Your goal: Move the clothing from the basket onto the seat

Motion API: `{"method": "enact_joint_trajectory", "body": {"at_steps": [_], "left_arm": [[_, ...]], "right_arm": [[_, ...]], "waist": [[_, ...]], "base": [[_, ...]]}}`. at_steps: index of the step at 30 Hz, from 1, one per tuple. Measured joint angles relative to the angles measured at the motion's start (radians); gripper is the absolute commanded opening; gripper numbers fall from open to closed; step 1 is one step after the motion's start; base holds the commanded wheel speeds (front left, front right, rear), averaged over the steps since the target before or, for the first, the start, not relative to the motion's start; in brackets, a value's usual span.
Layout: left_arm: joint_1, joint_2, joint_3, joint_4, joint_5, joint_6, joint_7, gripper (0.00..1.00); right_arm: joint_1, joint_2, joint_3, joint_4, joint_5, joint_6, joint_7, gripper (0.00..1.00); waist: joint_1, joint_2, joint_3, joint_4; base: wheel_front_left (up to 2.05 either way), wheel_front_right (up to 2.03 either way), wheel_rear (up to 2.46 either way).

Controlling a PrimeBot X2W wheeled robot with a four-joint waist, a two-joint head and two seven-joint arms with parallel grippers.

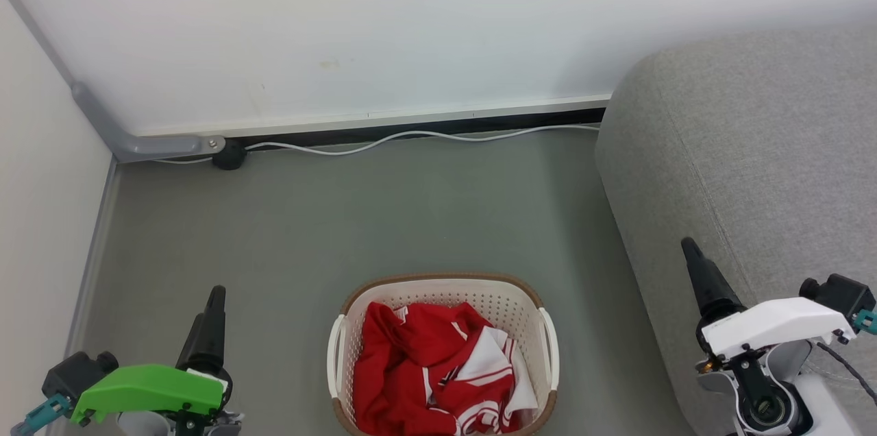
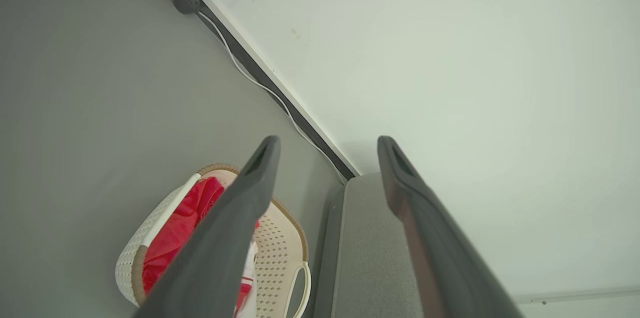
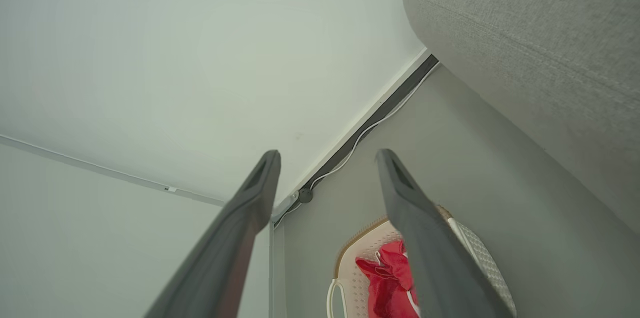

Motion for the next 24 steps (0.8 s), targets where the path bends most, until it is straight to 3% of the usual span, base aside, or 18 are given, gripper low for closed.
{"method": "enact_joint_trajectory", "body": {"at_steps": [24], "left_arm": [[0.019,0.000,-0.045,-0.035,0.307,0.010,-0.081,1.00]], "right_arm": [[0.000,-0.030,0.125,-0.018,-0.328,-0.055,-0.084,1.00]], "waist": [[0.0000,0.0000,-0.006,0.007]], "base": [[0.00,0.00,0.00]]}}
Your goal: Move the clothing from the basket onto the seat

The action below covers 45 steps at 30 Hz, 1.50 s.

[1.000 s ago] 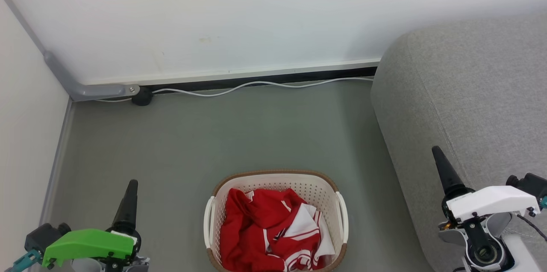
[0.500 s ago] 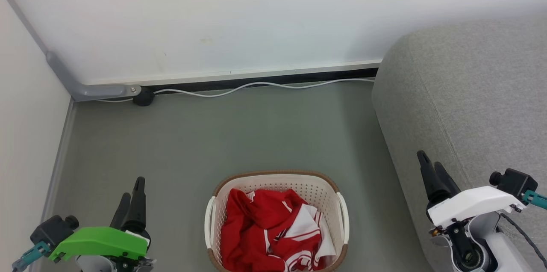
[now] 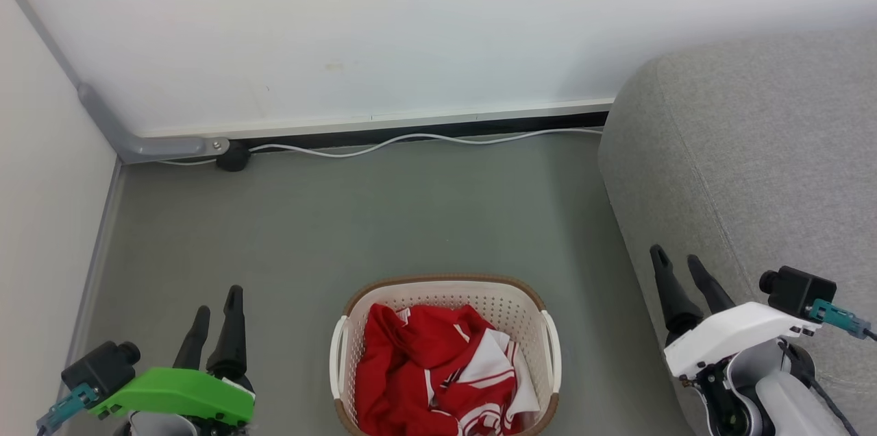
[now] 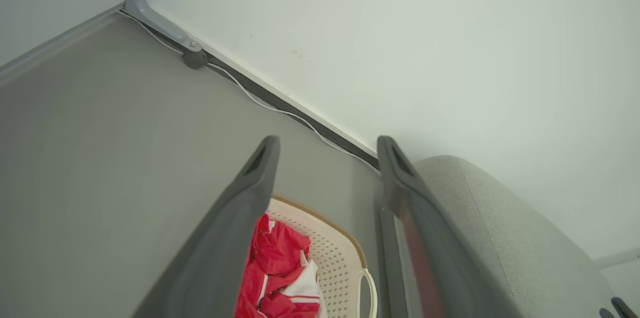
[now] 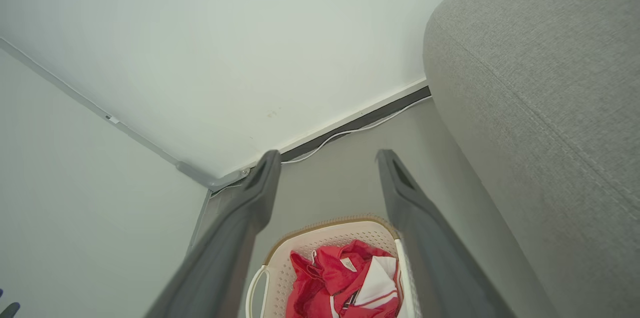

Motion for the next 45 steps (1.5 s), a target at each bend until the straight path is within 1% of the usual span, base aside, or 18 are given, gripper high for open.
{"method": "enact_joint_trajectory", "body": {"at_steps": [18,30,36,39,45], "left_arm": [[0.010,0.009,-0.022,-0.026,0.234,0.000,-0.062,1.00],[0.028,0.011,-0.039,-0.032,0.378,-0.002,-0.105,1.00],[0.032,0.013,-0.047,-0.032,0.447,-0.002,-0.129,1.00],[0.042,0.015,-0.049,-0.034,0.491,-0.003,-0.139,1.00],[0.048,0.017,-0.048,-0.035,0.506,-0.012,-0.140,1.00]], "right_arm": [[0.002,-0.020,0.081,0.000,-0.220,-0.043,-0.061,1.00],[0.002,-0.061,0.147,0.009,-0.373,-0.044,-0.104,1.00],[0.002,-0.076,0.157,0.011,-0.428,-0.044,-0.125,1.00],[0.002,-0.090,0.157,0.011,-0.458,-0.053,-0.136,1.00],[0.002,-0.094,0.151,0.010,-0.470,-0.052,-0.143,1.00]], "waist": [[0.0000,0.0000,-0.011,0.000],[0.0000,0.0000,-0.012,-0.006],[0.0000,0.0000,-0.012,-0.007],[0.0000,0.0001,-0.013,-0.008],[0.0000,0.0000,-0.013,-0.009]], "base": [[0.00,0.00,0.00],[0.00,0.00,0.00],[0.00,0.00,0.00],[0.00,0.00,0.00],[0.00,0.00,0.00]]}}
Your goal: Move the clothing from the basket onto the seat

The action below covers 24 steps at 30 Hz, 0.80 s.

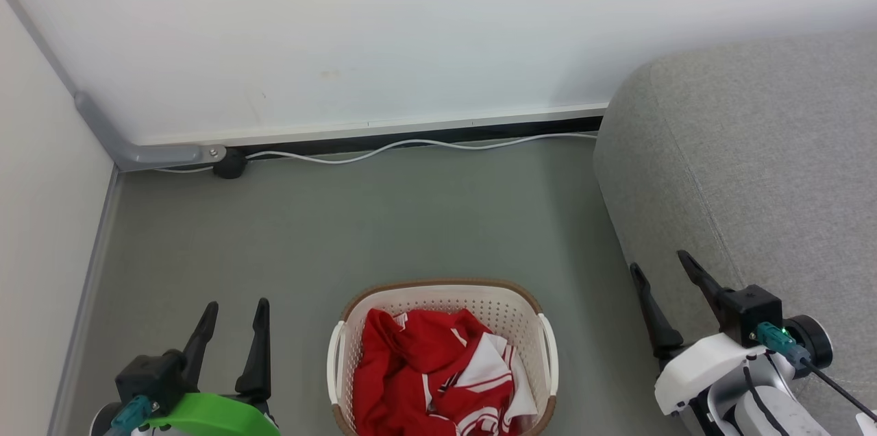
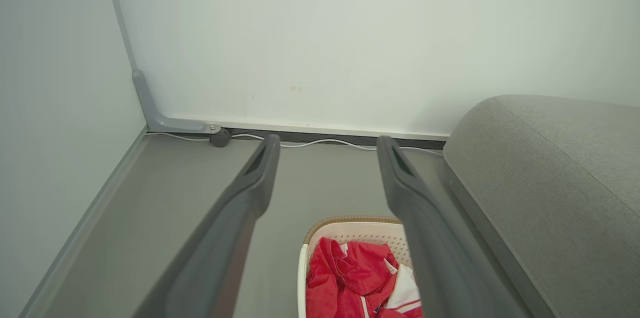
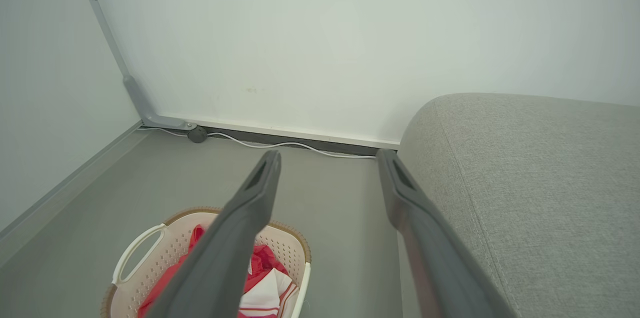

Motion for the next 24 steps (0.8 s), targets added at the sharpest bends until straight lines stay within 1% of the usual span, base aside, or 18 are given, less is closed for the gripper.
{"method": "enact_joint_trajectory", "body": {"at_steps": [7,18,21,24], "left_arm": [[0.000,0.000,0.007,0.000,0.002,-0.002,0.000,1.00],[0.000,-0.002,0.017,0.001,0.002,-0.010,0.000,1.00],[0.000,-0.004,0.018,0.001,0.002,-0.012,0.000,1.00],[0.000,-0.005,0.018,0.001,0.003,-0.012,0.000,1.00]], "right_arm": [[0.000,-0.001,-0.008,-0.001,0.000,0.003,0.000,1.00],[0.000,0.000,-0.008,-0.025,0.005,0.064,0.000,1.00],[0.000,-0.001,-0.010,-0.025,0.005,0.073,0.000,1.00],[0.000,-0.001,-0.013,-0.025,0.005,0.073,0.000,1.00]], "waist": [[0.0000,0.0000,0.002,-0.003],[0.0000,0.0000,0.005,-0.006],[0.0000,0.0000,0.006,-0.008],[0.0000,0.0000,0.007,-0.010]], "base": [[0.00,0.00,0.00],[0.00,0.00,0.00],[0.00,0.00,0.00],[0.00,0.00,0.00]]}}
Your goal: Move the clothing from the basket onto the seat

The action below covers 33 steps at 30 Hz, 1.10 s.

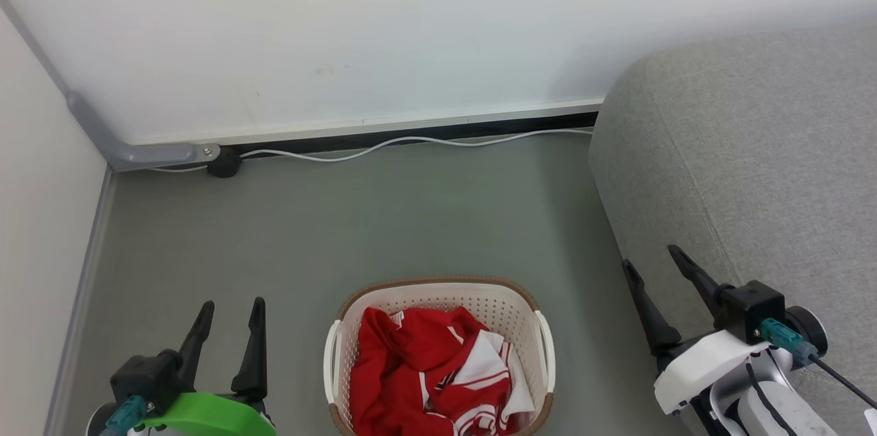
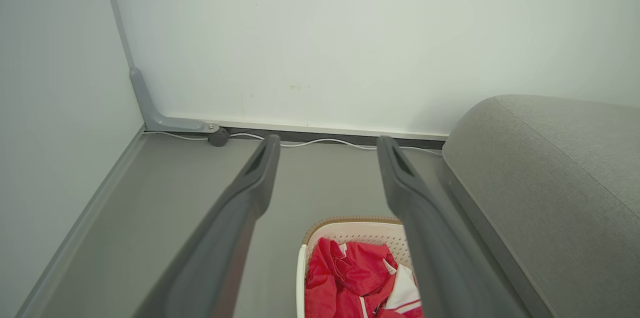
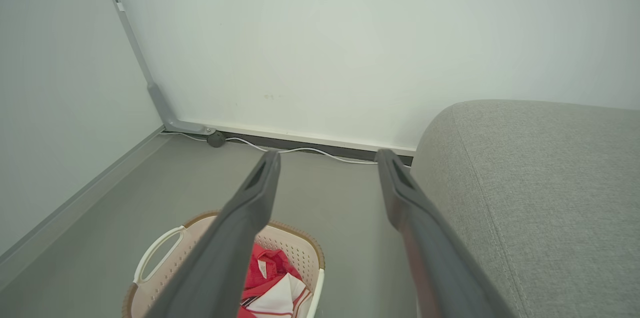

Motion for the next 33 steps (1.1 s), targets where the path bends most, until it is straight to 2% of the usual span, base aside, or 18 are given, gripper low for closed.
{"method": "enact_joint_trajectory", "body": {"at_steps": [15,22,33], "left_arm": [[0.000,-0.001,0.003,-0.009,0.029,-0.005,0.000,1.00],[-0.009,-0.001,-0.007,-0.023,0.034,-0.006,0.000,1.00],[-0.114,-0.001,-0.057,-0.020,0.042,-0.012,0.000,1.00]], "right_arm": [[0.000,-0.007,-0.032,-0.012,-0.004,0.008,0.000,1.00],[-0.023,-0.004,-0.037,-0.029,-0.027,0.005,0.000,1.00],[-0.133,0.017,-0.029,-0.069,-0.068,-0.010,0.000,1.00]], "waist": [[0.0000,0.0000,0.044,-0.011],[0.0000,0.0000,0.120,-0.014],[0.0000,0.0000,0.279,-0.025]], "base": [[0.00,0.00,0.00],[0.00,0.00,0.00],[0.00,0.00,0.00]]}}
